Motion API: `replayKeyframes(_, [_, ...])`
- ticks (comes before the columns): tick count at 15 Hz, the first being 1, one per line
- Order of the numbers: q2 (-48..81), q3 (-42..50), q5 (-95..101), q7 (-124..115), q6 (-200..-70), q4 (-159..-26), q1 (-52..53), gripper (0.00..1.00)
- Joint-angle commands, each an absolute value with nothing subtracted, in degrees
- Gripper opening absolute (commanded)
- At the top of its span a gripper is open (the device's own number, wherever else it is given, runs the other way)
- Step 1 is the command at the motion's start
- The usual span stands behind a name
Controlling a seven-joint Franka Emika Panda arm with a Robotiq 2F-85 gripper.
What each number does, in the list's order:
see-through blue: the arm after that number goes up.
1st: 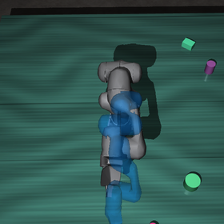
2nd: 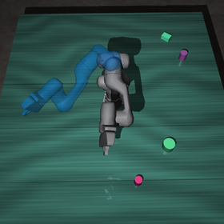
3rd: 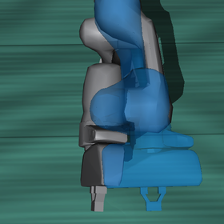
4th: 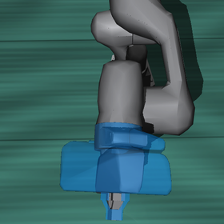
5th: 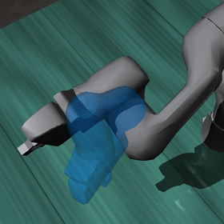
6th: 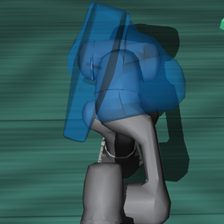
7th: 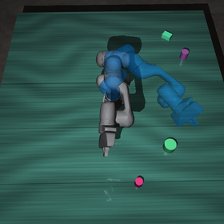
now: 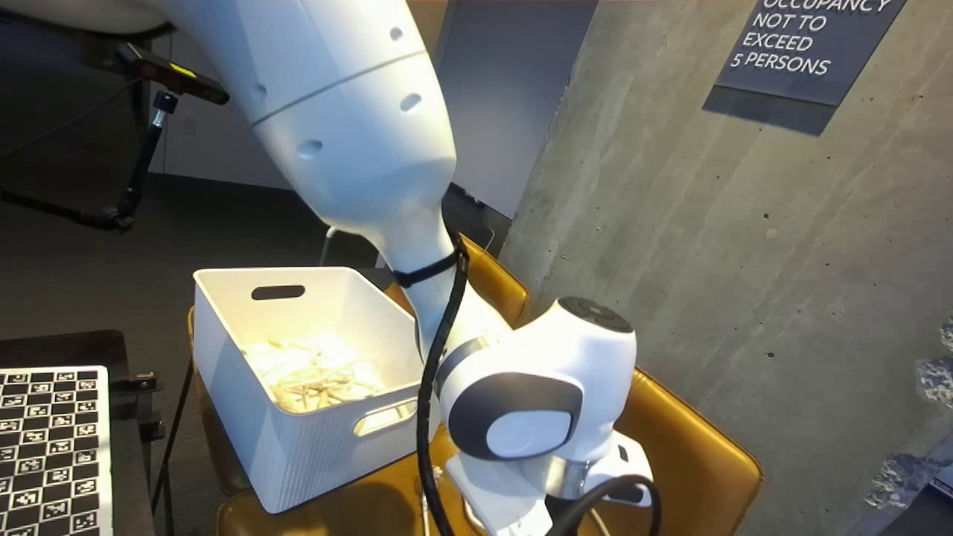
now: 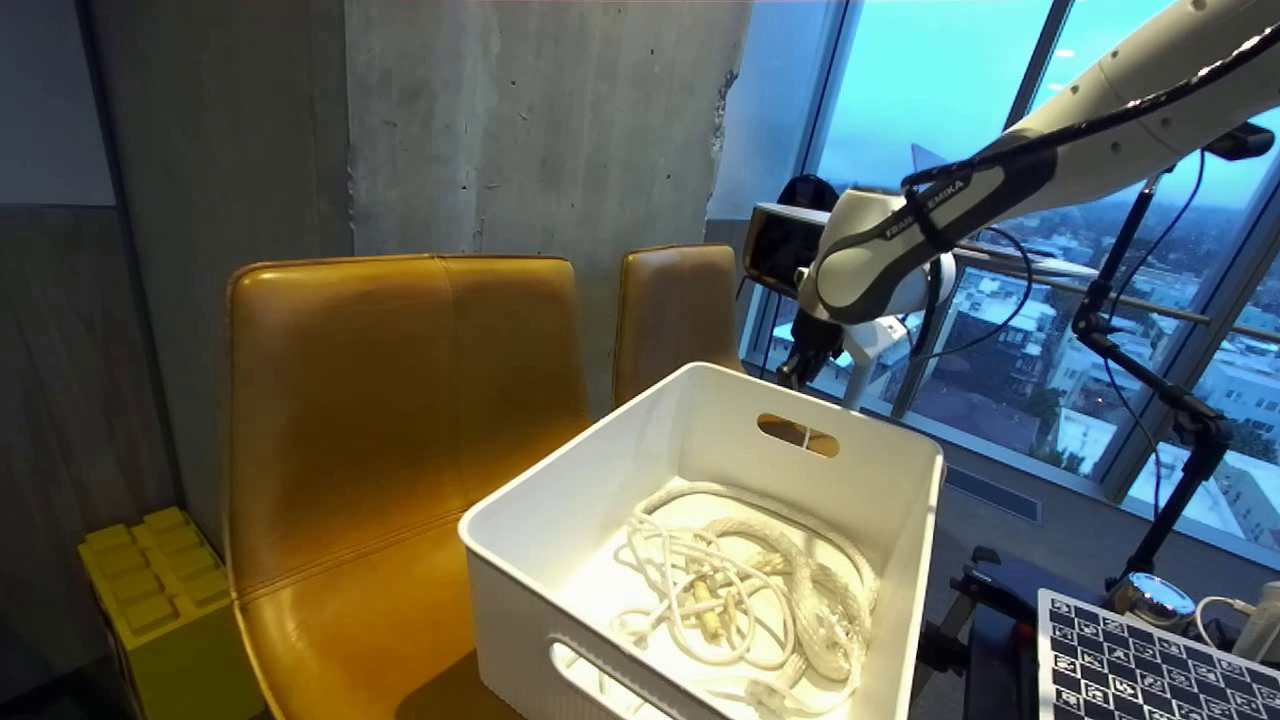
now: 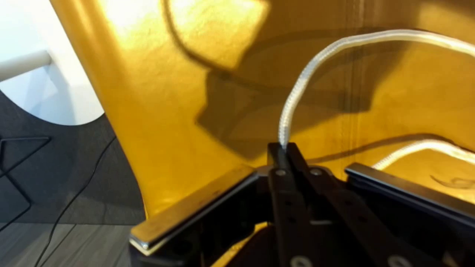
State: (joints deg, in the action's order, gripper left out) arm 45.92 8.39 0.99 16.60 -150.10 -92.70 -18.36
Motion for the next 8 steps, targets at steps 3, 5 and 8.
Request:
replayKeyframes(3, [29.74, 5.27, 1.63, 17.20, -148.58, -102.42, -15.40, 0.01])
replayKeyframes(5, [23.85, 3.46, 1.10, 18.43, -148.98, -106.70, -14.44, 0.01])
replayKeyframes(8, [15.08, 0.45, -0.27, 21.55, -149.20, -113.92, -13.20, 0.01])
